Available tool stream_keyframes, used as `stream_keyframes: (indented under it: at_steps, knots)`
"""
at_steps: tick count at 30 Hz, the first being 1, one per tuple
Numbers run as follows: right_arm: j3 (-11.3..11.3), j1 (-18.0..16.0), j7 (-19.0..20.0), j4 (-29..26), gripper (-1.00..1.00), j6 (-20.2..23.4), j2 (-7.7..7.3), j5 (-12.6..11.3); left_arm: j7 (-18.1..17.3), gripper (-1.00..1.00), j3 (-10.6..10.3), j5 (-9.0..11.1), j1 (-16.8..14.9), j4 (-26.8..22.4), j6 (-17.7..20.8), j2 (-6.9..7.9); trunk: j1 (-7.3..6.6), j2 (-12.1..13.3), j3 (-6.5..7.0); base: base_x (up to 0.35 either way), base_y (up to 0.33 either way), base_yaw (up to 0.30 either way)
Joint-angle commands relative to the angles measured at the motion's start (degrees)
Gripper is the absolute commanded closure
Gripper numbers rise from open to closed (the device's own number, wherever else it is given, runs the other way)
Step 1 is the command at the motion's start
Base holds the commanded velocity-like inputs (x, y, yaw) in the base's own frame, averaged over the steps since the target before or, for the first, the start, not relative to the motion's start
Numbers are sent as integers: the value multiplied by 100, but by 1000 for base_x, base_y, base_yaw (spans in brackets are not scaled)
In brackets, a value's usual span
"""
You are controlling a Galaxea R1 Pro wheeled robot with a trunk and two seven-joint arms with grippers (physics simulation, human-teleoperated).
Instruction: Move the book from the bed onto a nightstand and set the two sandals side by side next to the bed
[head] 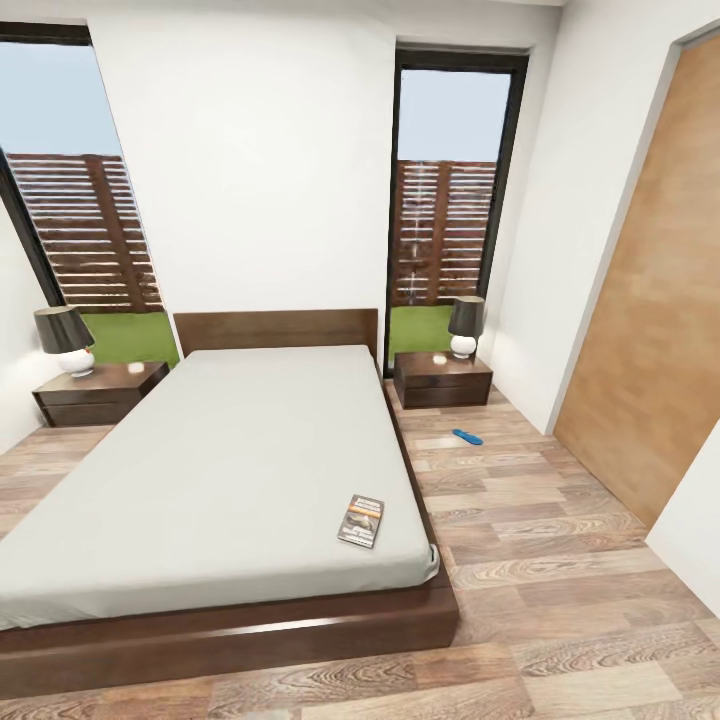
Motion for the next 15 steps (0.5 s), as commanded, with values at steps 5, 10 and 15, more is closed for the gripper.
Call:
stream_keyframes:
  at_steps: [5, 10, 15]
  knots:
    - [-3, -4, 21, -8, -100, -4, -3, 0, 10, -100, -303, 25, -50, -306, 124, -4, 4, -13, -13, 0, 0, 0]
    - [-3, -4, 21, -18, -100, -4, -3, 0, 9, -100, -366, 28, -252, -354, 139, -5, 4, -13, -13, 0, 0, 0]
    - [-3, -7, 19, -24, -100, -4, -3, 0, 7, -100, -392, 35, -562, -374, 145, -5, 4, -13, -13, 0, 0, 0]
